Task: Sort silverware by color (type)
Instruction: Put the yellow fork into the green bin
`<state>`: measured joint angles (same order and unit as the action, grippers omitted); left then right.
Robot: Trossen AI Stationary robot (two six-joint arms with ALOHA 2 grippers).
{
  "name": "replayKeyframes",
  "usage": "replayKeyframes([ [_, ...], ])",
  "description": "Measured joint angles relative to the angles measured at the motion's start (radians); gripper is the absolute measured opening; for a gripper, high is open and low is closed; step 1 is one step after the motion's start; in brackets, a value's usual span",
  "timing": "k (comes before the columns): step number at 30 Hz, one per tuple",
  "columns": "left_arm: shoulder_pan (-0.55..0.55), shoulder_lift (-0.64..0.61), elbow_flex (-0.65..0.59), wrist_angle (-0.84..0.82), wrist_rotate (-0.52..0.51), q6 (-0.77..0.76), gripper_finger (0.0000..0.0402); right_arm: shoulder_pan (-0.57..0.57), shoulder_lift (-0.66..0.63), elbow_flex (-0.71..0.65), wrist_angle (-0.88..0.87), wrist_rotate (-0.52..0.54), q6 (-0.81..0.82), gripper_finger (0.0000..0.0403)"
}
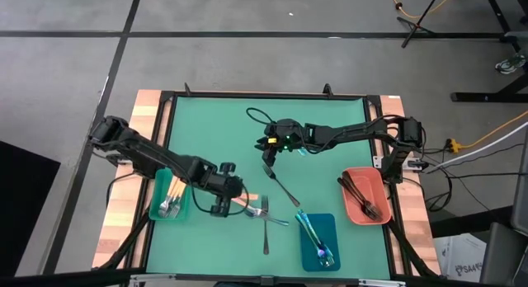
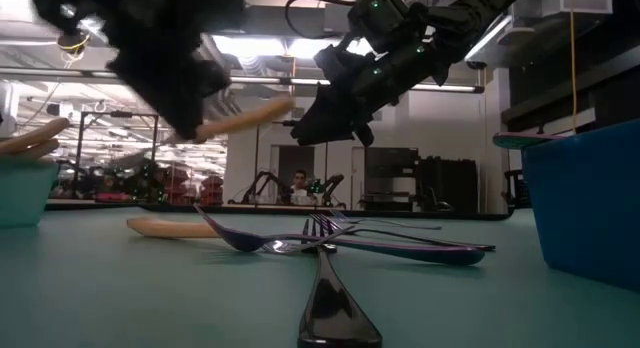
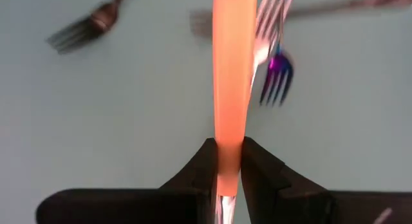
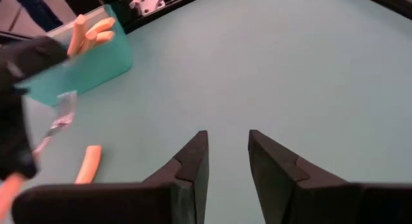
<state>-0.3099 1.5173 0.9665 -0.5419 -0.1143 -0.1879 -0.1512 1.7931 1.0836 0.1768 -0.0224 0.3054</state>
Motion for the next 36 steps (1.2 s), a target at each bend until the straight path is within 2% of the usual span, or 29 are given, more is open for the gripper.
replayKeyframes([
  [5,-0.001,-0.001,0.077,-0.022,-0.003,-0.109,0.0042,0.0,0.0,0.0,0.0,0.012,0.0,0.0099],
  [19,-0.011,-0.002,0.212,-0.203,-0.147,-0.363,0.0041,0.0,0.0,0.0,-0.001,0.012,0.0,0.0099],
  [28,-0.058,-0.002,0.314,-0.472,-0.197,-0.512,0.0041,0.0,0.0,0.0,-0.001,0.012,0.0,0.0099],
  [36,-0.149,-0.002,0.328,-0.723,-0.268,-0.806,0.0041,0.0,0.0,0.0,-0.001,0.012,0.0,0.0099],
])
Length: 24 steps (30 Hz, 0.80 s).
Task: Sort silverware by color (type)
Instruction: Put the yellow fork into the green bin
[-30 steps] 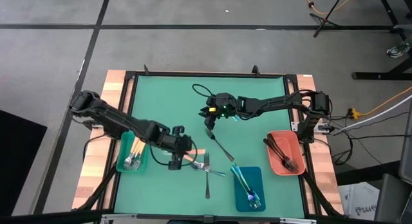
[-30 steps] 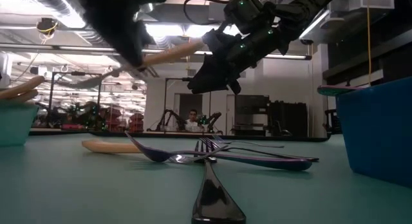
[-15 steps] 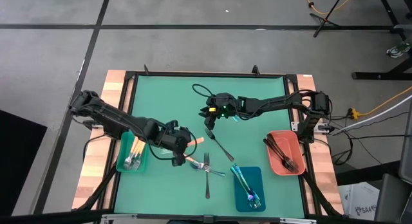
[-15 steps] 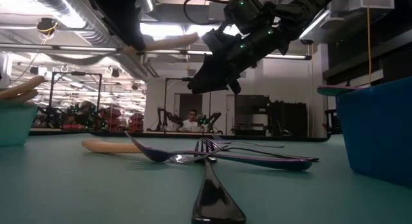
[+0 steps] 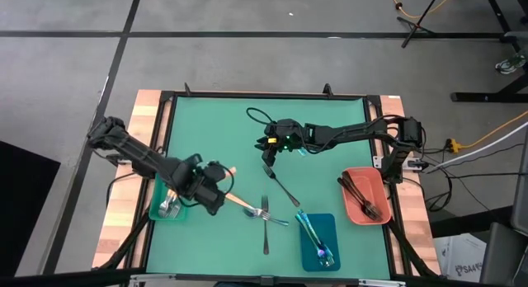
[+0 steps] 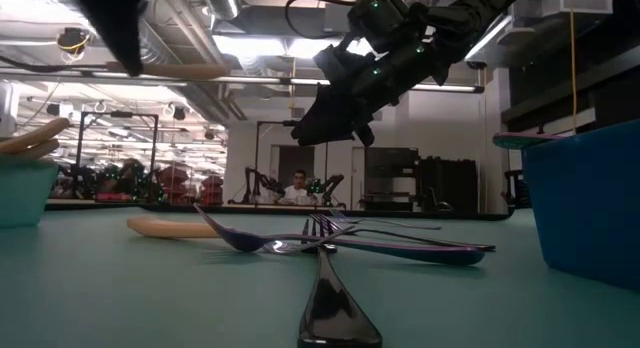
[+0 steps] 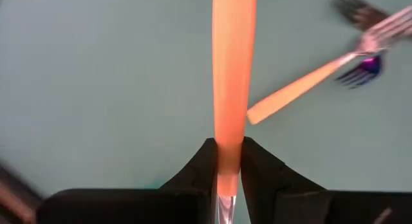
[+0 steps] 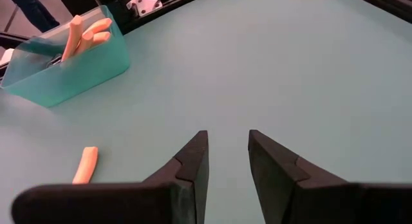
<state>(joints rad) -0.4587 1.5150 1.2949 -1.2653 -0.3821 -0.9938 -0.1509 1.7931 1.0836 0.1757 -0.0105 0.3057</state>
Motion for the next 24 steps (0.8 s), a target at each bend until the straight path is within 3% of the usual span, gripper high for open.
replayKeyframes([
  [14,-0.205,0.0,-0.008,-0.216,-0.13,-0.509,0.0041,0.0,0.0,0.0,0.0,0.0,0.0,0.0099],
  [24,-0.296,0.001,-0.129,-0.244,-0.067,-0.724,0.0041,0.0,0.0,0.0,0.0,0.0,0.0,0.0099],
])
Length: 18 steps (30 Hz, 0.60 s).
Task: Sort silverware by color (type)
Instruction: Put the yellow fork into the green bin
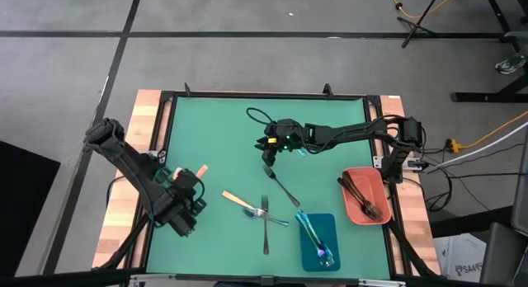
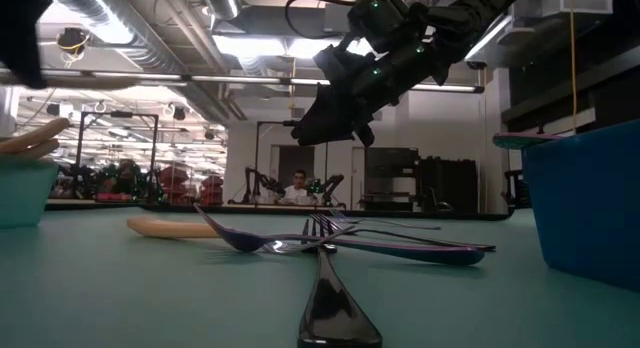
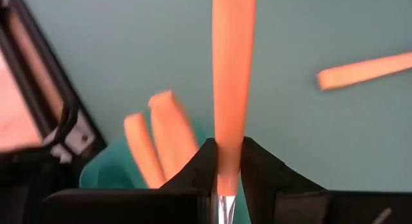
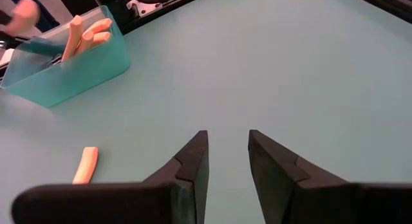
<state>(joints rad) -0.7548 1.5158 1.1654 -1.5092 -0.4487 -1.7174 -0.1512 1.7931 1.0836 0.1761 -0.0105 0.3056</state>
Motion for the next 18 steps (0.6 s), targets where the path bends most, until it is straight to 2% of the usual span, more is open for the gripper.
replayKeyframes([
  [4,-0.035,0.0,-0.053,-0.001,0.063,-0.092,0.0041,0.0,0.0,0.0,0.0,0.0,0.0,0.0099],
  [12,-0.097,0.0,-0.119,-0.002,0.08,-0.254,0.0041,0.0,0.0,0.0,0.0,0.0,0.0,0.0099],
  [18,-0.127,0.0,-0.17,-0.002,0.146,-0.356,0.0041,0.0,0.0,0.0,0.0,0.0,0.0,0.0099],
])
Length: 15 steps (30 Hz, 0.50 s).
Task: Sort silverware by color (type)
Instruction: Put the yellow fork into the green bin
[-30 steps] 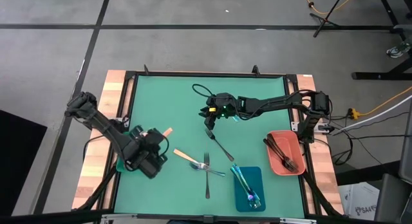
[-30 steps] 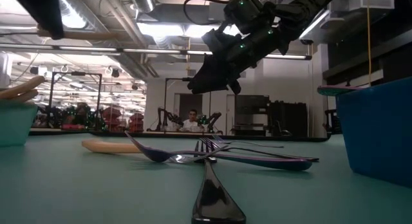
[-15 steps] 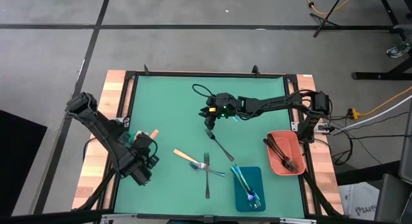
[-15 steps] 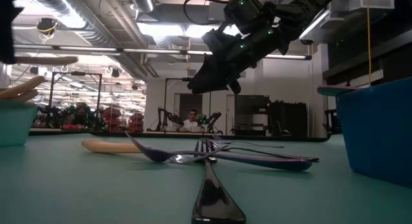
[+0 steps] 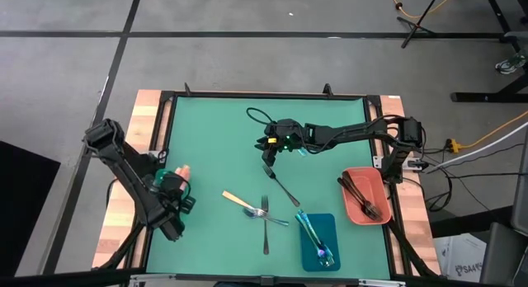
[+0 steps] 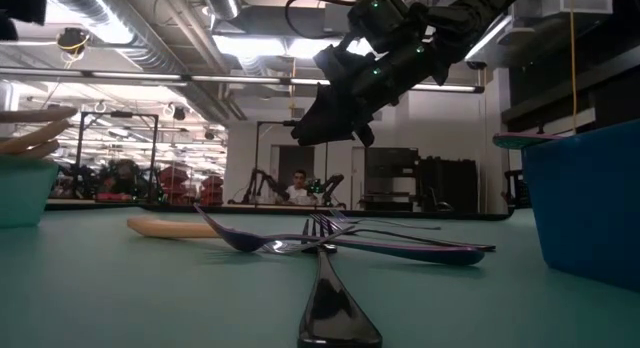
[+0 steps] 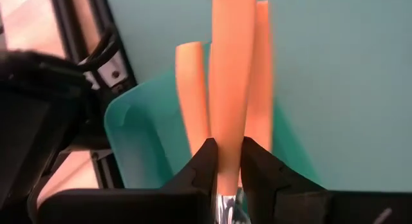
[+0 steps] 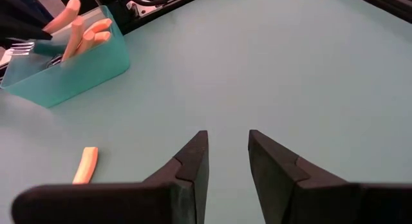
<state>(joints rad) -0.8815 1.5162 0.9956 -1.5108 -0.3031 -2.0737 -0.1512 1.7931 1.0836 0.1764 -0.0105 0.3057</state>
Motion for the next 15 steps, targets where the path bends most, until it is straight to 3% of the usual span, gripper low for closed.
replayKeyframes([
  [15,-0.01,0.0,-0.118,0.079,0.086,-0.045,0.0041,0.0,0.0,0.0,0.0,0.0,0.0,0.0099],
])
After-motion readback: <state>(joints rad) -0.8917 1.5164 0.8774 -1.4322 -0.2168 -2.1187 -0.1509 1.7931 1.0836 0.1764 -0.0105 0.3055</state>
